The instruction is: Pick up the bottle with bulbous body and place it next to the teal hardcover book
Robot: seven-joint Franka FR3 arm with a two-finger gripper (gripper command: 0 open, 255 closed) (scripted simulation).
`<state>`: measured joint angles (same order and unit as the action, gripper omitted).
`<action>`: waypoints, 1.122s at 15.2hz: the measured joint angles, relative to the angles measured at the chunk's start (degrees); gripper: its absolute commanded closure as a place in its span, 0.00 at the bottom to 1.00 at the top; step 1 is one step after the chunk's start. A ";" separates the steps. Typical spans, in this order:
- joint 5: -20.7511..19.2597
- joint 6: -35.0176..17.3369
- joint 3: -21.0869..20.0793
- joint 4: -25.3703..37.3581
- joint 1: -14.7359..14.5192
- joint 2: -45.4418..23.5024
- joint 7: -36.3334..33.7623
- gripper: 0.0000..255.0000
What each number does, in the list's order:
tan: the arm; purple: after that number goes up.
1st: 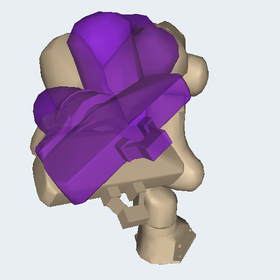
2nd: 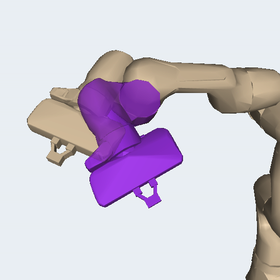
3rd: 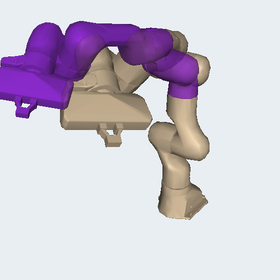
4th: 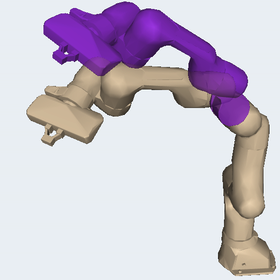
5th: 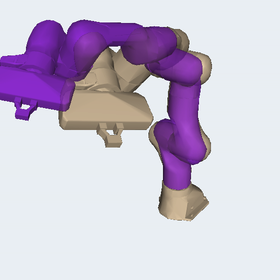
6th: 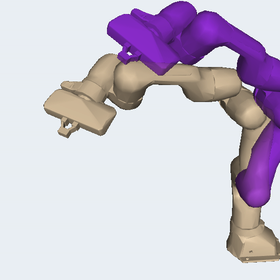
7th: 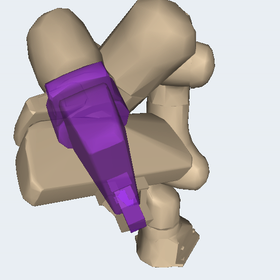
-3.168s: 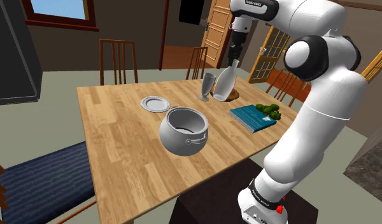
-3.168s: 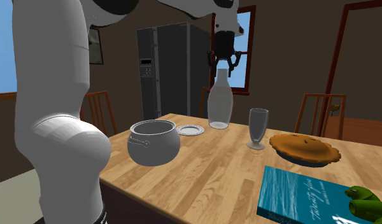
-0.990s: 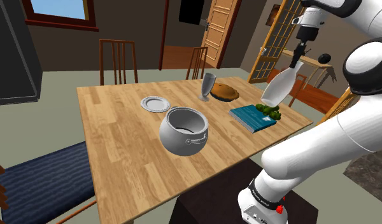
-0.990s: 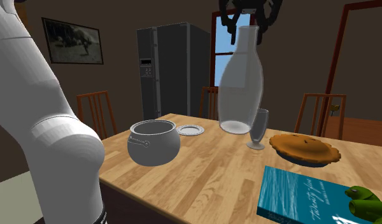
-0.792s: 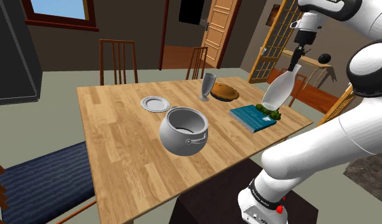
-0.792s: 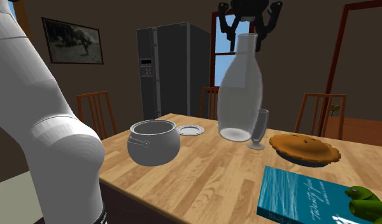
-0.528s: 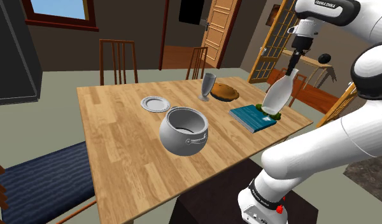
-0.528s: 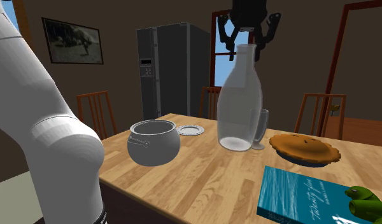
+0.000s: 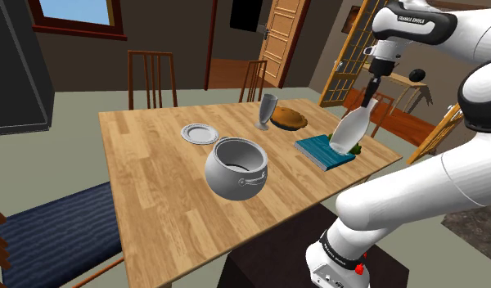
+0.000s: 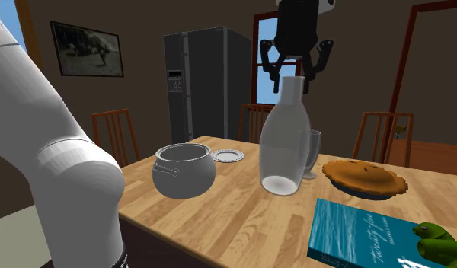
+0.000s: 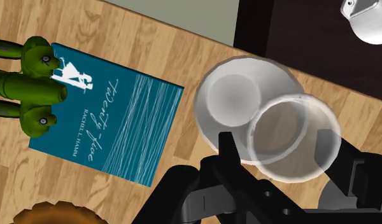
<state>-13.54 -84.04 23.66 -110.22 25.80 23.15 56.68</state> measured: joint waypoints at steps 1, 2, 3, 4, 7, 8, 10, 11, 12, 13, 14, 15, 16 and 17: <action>-0.06 -0.75 0.06 -0.90 0.04 0.15 -0.11 1.00; -0.12 -1.47 0.02 -1.85 0.05 0.38 -0.34 1.00; -0.20 -2.28 0.09 -2.83 0.09 0.54 -0.45 1.00; -0.33 -2.97 0.14 -3.79 0.16 0.82 -0.55 1.00; -0.59 -5.18 0.26 -6.63 0.30 1.44 -0.96 1.00; -0.70 -5.88 0.30 -7.55 0.36 1.67 -1.08 1.00; -0.79 -7.48 0.65 -8.89 0.41 1.42 -1.07 1.00; -0.89 -8.24 0.75 -9.78 0.47 1.56 -1.15 1.00; -0.93 -8.86 0.81 -10.42 0.49 1.59 -1.23 1.00; -1.05 -9.71 0.80 -11.57 0.54 1.87 -1.48 1.00; -1.16 -10.44 0.97 -12.33 0.61 1.90 -1.45 1.00; -1.24 -11.10 1.03 -13.06 0.65 1.98 -1.55 1.00; -1.31 -11.96 1.14 -13.89 0.68 1.95 -1.66 1.00; -1.39 -12.79 1.27 -14.72 0.72 1.94 -1.73 1.00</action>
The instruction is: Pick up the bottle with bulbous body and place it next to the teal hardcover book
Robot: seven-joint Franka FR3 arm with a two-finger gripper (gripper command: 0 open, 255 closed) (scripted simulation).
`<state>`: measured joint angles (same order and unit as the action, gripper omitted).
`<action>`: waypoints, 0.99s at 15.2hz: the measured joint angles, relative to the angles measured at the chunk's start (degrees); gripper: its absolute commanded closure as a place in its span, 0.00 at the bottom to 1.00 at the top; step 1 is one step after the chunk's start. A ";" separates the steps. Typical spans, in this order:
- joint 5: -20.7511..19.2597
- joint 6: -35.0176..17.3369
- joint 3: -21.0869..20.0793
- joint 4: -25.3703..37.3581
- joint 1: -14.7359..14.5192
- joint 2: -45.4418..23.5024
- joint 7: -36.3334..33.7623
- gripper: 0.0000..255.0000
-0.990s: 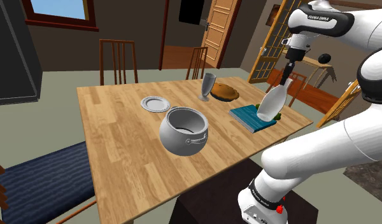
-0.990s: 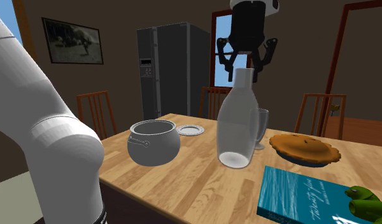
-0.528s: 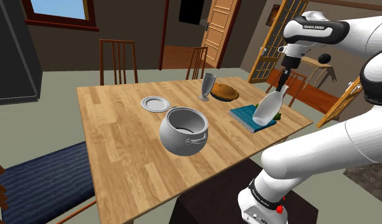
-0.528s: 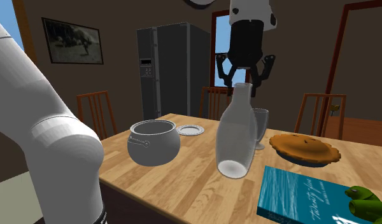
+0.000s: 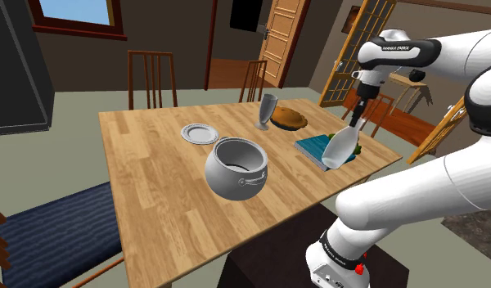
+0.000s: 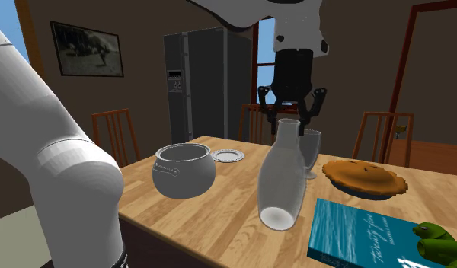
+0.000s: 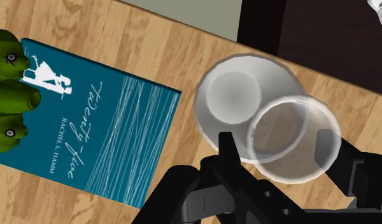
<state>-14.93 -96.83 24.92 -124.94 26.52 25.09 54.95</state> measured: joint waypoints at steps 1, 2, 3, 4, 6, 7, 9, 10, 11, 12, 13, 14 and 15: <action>-0.11 -0.71 0.10 -0.80 0.07 0.10 -0.06 1.00; -0.13 -1.50 0.22 -1.45 0.06 -0.05 -0.15 1.00; -0.17 -2.24 0.38 -1.98 0.07 -0.25 -0.15 1.00; -0.25 -2.89 0.41 -2.76 0.11 -0.14 -0.30 1.00; -0.35 -4.42 0.69 -3.99 0.14 -0.44 -0.38 1.00; -0.44 -5.18 0.78 -4.77 0.18 -0.43 -0.48 1.00; -0.61 -6.73 1.04 -6.18 0.25 -0.59 -0.59 1.00; -0.59 -7.64 1.21 -6.71 0.21 -0.98 -0.63 1.00; -0.76 -8.51 1.31 -7.69 0.31 -0.87 -0.75 1.00; -0.86 -9.27 1.48 -8.36 0.37 -0.94 -0.75 1.00; -0.87 -10.01 1.61 -8.80 0.35 -1.23 -0.77 1.00; -0.89 -10.82 1.75 -9.34 0.33 -1.51 -0.83 1.00; -0.95 -11.72 1.89 -10.06 0.35 -1.71 -0.91 1.00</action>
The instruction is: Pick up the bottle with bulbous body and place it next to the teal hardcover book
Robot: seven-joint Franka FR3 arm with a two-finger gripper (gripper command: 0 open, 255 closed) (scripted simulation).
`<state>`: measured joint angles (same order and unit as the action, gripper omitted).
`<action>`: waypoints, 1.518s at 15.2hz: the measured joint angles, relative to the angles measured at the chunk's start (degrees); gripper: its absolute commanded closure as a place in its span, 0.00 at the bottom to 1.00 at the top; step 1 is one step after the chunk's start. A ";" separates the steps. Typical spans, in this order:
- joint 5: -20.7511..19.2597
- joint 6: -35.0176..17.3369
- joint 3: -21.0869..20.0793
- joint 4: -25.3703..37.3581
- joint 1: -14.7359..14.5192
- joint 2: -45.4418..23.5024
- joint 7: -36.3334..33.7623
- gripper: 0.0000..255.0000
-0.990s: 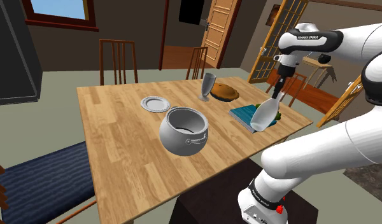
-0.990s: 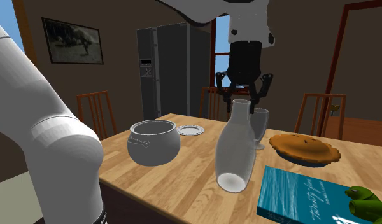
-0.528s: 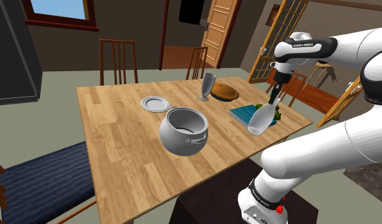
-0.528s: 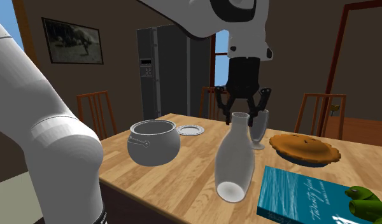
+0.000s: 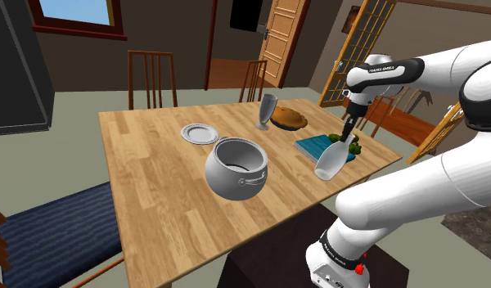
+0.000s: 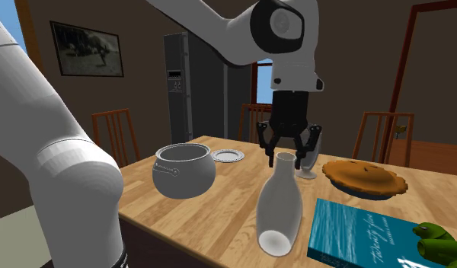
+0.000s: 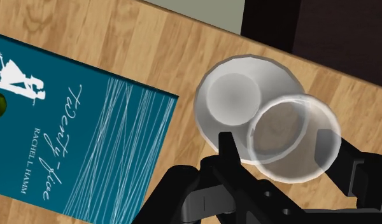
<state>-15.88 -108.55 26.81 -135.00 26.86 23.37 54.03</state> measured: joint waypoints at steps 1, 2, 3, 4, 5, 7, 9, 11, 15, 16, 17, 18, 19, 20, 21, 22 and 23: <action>-0.11 -0.80 0.16 -0.70 0.06 -0.10 -0.02 1.00; -0.15 -1.78 0.39 -1.30 0.07 -0.48 0.00 1.00; -0.17 -2.36 0.49 -1.69 0.07 -0.68 -0.02 1.00; -0.18 -2.64 0.53 -1.88 0.07 -0.77 -0.05 1.00; -0.18 -2.75 0.55 -1.95 0.06 -0.80 -0.06 1.00; -0.18 -2.87 0.57 -2.02 0.06 -0.84 -0.06 1.00; -0.18 -2.90 0.58 -2.02 0.06 -0.86 -0.06 1.00; -0.18 -2.90 0.58 -2.02 0.06 -0.85 -0.06 0.00; -0.18 -2.91 0.58 -2.01 0.06 -0.85 -0.06 0.00; -0.18 -2.91 0.58 -2.01 0.06 -0.85 -0.06 0.00; -0.16 -1.98 0.36 -1.45 0.06 -0.46 -0.08 0.00; 0.14 -0.49 0.13 0.11 -0.12 -0.51 0.05 0.00; 0.29 1.17 -0.25 1.37 -0.20 -0.08 0.02 0.00; 0.45 2.58 -0.51 2.55 -0.28 0.13 0.07 0.00; 0.57 3.49 -0.68 3.36 -0.35 0.21 0.09 0.00; 0.66 4.07 -0.85 3.84 -0.41 0.29 0.04 0.00; 0.69 4.32 -0.91 4.04 -0.43 0.33 0.02 0.00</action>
<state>-15.19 -104.23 25.90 -130.96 26.43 23.70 54.06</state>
